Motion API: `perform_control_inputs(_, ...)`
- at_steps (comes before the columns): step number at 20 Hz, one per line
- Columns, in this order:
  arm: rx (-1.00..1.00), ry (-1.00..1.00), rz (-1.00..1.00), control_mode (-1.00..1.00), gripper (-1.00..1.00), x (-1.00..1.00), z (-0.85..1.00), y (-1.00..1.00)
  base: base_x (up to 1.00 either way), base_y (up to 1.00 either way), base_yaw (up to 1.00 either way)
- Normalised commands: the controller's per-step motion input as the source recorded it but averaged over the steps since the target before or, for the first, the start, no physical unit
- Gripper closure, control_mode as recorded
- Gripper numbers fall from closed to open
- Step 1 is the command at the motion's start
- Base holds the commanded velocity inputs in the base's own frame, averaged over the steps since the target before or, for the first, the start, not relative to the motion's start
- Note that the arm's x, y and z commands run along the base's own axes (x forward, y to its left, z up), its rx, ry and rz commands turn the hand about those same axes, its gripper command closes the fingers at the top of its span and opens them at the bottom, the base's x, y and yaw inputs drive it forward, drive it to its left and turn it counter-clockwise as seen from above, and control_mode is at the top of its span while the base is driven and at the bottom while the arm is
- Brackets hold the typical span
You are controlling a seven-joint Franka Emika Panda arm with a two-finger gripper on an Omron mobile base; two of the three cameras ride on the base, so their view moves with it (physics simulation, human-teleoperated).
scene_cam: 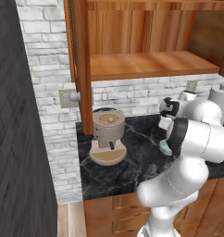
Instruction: Retrieve the tupperware from the cabinet, then place the raw meat into the tupperware to avoid contamination.
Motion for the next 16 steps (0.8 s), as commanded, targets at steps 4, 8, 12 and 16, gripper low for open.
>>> perform_control_inputs(4,0.00,0.00,-0.19,-1.00,1.00,0.03,-0.10,0.00,0.00,0.00,0.00)
perform_control_inputs(8,0.00,0.00,-0.11,-1.00,1.00,0.00,-0.03,0.00,0.00,0.00,0.00)
perform_control_inputs(12,0.00,0.00,-0.09,-1.00,1.00,0.00,-0.13,0.00,0.00,0.00,0.00)
perform_control_inputs(16,0.00,0.01,-0.04,-1.00,1.00,0.07,-0.26,-0.12,0.00,0.00,0.00)
